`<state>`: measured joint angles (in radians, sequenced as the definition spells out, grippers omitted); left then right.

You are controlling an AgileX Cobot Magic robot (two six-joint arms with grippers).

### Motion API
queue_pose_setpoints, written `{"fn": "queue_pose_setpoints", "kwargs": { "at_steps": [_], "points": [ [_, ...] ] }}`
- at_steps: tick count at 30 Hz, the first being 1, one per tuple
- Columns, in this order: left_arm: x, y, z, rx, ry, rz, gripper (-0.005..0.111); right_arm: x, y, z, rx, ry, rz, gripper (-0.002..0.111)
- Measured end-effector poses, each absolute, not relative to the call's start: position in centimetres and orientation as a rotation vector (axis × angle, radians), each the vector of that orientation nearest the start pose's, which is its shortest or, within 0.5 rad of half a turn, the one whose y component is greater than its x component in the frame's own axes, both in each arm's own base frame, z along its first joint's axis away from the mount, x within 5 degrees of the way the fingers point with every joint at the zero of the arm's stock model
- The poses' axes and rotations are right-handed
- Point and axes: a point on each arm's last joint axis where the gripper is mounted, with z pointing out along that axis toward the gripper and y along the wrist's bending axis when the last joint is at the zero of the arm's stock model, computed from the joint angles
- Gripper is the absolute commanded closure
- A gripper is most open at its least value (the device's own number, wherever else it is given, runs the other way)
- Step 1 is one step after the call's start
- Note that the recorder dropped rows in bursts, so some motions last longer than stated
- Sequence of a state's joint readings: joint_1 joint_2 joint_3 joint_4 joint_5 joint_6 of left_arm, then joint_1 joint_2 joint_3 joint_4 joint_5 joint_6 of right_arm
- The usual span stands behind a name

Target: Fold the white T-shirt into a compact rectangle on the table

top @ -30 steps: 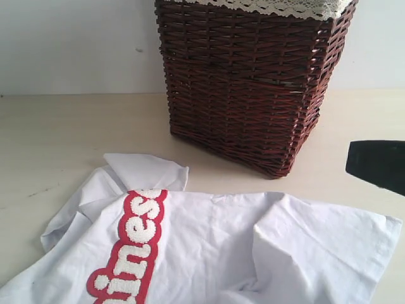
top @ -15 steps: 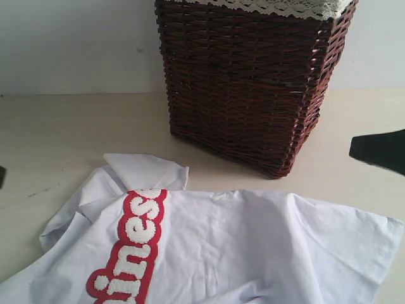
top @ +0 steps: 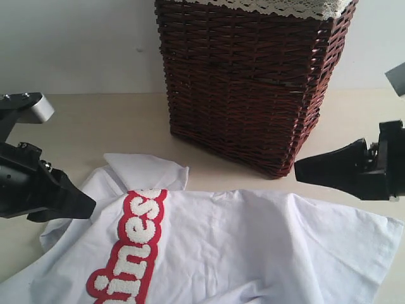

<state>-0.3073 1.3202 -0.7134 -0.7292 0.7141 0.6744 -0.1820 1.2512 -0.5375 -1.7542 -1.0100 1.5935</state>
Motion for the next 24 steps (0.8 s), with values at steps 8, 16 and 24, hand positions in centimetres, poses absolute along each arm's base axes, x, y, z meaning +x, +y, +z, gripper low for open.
{"fn": "queue_pose_setpoints", "kwargs": {
  "at_steps": [8,16,24],
  "points": [
    [21.1,-11.0,22.9,0.648,2.548,-0.707,0.078,21.6,3.0,26.8,-0.608,1.95,0.345,0.108],
    [21.1,-11.3,23.1,0.663,2.514,-0.74,0.078,19.8,0.2,31.4,-0.374,1.772,-0.315,0.108],
    [21.5,-11.4,23.4,0.712,2.433,-0.721,0.078,19.1,1.3,28.3,-0.29,1.88,-0.152,0.108]
  ]
}}
